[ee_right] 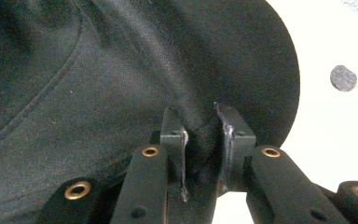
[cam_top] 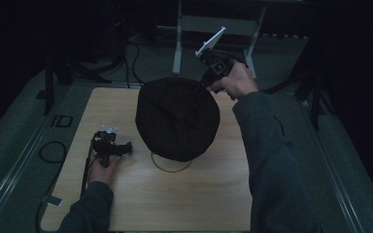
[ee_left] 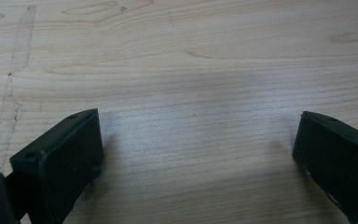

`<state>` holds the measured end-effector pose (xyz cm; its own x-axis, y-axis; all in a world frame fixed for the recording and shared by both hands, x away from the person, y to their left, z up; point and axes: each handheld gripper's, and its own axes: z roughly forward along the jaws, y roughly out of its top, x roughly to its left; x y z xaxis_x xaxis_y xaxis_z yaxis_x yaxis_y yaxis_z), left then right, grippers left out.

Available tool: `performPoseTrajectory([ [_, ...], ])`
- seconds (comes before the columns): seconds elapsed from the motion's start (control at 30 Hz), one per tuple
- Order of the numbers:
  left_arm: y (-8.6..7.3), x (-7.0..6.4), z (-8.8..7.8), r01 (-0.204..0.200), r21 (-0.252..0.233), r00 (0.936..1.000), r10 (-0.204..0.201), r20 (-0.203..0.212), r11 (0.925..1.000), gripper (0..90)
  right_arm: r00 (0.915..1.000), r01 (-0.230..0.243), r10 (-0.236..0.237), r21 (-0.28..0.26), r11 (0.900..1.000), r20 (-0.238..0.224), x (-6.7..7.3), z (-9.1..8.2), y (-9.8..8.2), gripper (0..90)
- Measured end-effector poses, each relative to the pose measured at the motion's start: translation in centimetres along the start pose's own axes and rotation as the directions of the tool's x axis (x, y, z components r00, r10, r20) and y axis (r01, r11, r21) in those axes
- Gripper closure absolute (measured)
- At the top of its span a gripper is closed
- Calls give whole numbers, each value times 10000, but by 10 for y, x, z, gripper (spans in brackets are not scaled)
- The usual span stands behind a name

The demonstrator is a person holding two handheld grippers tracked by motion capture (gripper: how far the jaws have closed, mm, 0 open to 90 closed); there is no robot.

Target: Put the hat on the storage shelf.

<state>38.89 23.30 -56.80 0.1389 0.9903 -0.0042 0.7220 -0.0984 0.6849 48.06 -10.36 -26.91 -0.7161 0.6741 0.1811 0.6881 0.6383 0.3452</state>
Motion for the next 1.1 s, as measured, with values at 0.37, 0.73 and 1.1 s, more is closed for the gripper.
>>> performPoseTrajectory([
  [0.37, 0, 0, 0, -8, 4, 10000, 8, -1, 10000, 12, 9992, -295, 286, 317, 9991, 292, -3, 27, 5, 744],
  [0.73, 0, 0, 0, -14, 10, 10000, 14, -3, 10000, 12, 9949, -330, 290, 398, 9987, 970, -2, 38, 6, 737],
  [1.1, 0, 0, 0, -13, 16, 10000, 13, 3, 10000, 12, 9929, -268, 221, 393, 9989, 1167, -1, 45, 7, 716],
])
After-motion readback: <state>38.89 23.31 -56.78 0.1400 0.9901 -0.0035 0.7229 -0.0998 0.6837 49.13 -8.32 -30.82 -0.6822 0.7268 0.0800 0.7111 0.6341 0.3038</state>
